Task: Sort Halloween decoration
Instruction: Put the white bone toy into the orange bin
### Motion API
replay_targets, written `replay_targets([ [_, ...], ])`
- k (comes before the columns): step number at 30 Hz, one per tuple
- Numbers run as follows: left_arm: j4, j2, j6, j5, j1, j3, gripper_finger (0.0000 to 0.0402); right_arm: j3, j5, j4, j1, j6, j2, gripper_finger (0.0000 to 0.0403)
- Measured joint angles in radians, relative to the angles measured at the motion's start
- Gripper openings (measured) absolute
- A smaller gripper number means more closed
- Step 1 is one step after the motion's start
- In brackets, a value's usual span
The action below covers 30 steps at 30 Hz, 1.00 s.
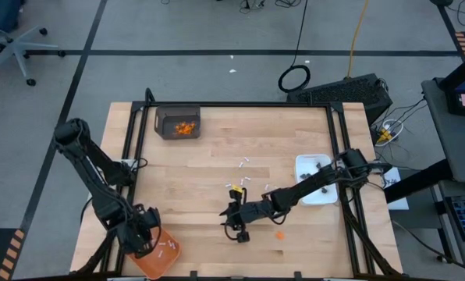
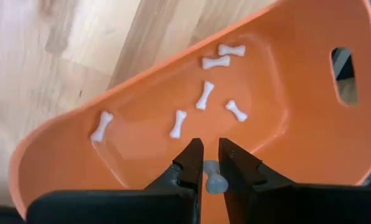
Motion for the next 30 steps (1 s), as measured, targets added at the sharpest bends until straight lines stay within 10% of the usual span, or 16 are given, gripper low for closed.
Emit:
replay_targets([
  [9, 0.001, 0.005, 0.026, -0.034, -0.012, 0.0, 0.0054, 0.0, 0.018, -0.219, 0.101, 0.014, -0.137, 0.013],
  [20, -0.07, 0.005, 0.052, -0.082, -0.013, -0.001, 0.0153, 0.0, 0.316, -0.598, 0.265, 0.309, -0.2, 0.013],
  [30, 0.187, 0.003, 0.252, -0.112, -0.013, -0.001, 0.0157, 0.0, 0.424, -0.72, 0.292, 0.401, -0.252, 0.013],
])
